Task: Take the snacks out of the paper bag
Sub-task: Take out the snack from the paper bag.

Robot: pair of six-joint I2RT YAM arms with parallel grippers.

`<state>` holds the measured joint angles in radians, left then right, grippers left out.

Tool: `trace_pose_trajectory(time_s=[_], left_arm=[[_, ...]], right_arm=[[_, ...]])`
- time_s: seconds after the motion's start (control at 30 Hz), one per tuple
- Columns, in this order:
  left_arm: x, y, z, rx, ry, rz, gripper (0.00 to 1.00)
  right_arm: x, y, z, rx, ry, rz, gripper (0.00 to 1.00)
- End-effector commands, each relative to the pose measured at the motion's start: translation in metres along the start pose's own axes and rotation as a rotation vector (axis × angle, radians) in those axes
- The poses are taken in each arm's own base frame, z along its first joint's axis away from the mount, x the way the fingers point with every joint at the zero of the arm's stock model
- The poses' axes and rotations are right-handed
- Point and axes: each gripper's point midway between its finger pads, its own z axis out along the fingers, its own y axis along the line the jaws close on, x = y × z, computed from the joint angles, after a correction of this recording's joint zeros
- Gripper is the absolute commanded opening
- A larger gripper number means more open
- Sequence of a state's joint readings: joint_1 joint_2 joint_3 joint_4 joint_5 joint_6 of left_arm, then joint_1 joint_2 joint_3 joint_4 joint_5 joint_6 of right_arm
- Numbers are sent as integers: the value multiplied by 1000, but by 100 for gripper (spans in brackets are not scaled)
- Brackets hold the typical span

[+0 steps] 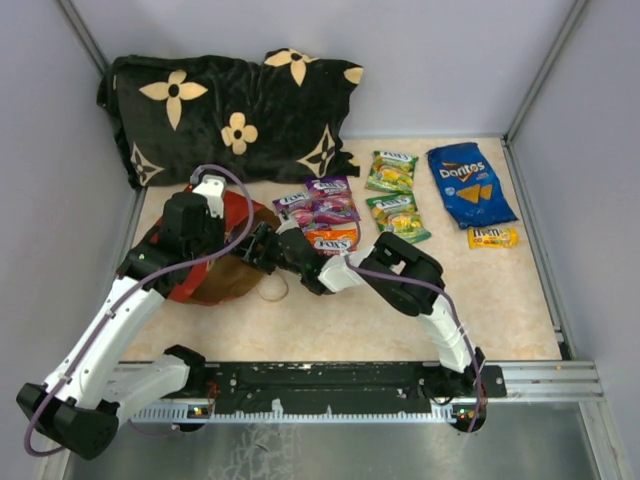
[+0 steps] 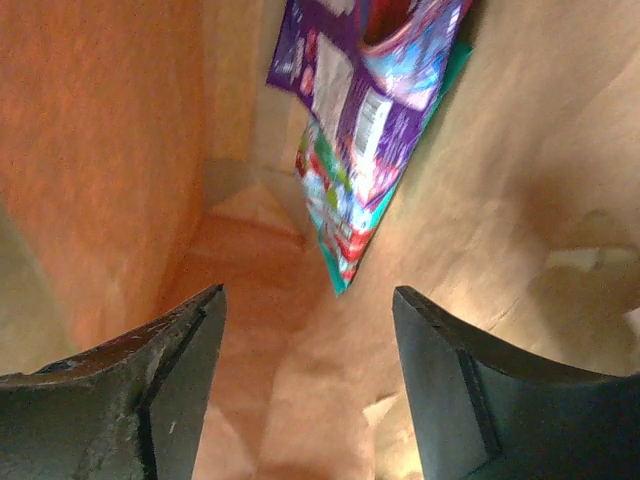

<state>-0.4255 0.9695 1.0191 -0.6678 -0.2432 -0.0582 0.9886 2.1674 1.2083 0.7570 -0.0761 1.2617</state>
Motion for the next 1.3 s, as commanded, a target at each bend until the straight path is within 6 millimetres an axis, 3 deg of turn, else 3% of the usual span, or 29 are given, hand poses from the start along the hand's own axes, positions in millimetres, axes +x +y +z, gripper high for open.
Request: trace_pose_trajectory(time_s=[0.0, 0.37, 0.63, 0.77, 0.93, 1.13, 1.27], left_arm=[[6, -1, -6, 11, 3, -20, 0], [14, -11, -6, 70, 30, -11, 0], [16, -14, -8, 88, 48, -4, 0], [16, -13, -10, 85, 47, 4, 1], [18, -12, -8, 79, 50, 6, 1], [15, -7, -5, 44, 55, 8, 1], [14, 1, -4, -4, 56, 5, 2]], right_arm=[[-22, 7, 21, -29, -143, 136, 65], [-12, -32, 64, 130, -241, 118, 58], [-7, -47, 98, 164, -264, 127, 53], [-12, -39, 103, 140, -281, 81, 33], [-24, -12, 81, 103, -328, -48, 0], [-31, 21, 39, 47, -327, -162, 0], [-29, 57, -9, 4, -259, -259, 0]])
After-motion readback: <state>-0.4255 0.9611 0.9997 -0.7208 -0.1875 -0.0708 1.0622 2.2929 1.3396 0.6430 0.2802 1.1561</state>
